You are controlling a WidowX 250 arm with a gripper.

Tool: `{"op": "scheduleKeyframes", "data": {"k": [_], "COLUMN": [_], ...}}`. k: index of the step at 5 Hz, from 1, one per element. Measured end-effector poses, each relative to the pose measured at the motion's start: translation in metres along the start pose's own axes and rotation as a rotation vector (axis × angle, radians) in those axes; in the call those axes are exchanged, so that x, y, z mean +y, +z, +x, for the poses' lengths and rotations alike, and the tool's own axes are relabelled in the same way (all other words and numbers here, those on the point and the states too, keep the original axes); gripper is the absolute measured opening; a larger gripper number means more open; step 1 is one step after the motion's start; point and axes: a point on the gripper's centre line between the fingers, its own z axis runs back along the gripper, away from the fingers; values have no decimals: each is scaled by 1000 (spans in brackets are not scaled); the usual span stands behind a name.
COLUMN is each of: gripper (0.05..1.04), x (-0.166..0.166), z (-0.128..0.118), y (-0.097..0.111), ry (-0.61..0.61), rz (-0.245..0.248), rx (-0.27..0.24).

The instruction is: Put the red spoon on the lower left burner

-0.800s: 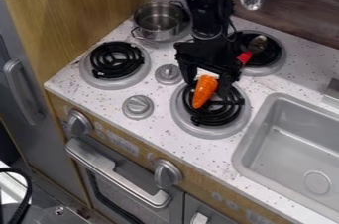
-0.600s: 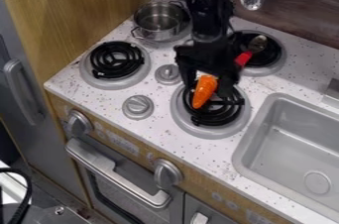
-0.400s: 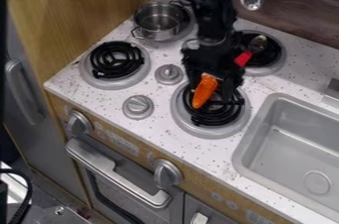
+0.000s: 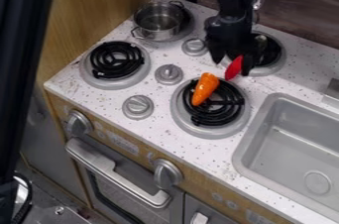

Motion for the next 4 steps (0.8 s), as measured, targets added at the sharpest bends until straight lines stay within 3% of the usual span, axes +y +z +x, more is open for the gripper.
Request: {"op": "scheduleKeyframes", "data": {"k": [1, 4], "gripper": [999, 991], "x": [4, 6], "z": [23, 14], "y": [-5, -48], "ry": [-19, 13], "rz": [7, -38], "rx": [-16, 83]}}
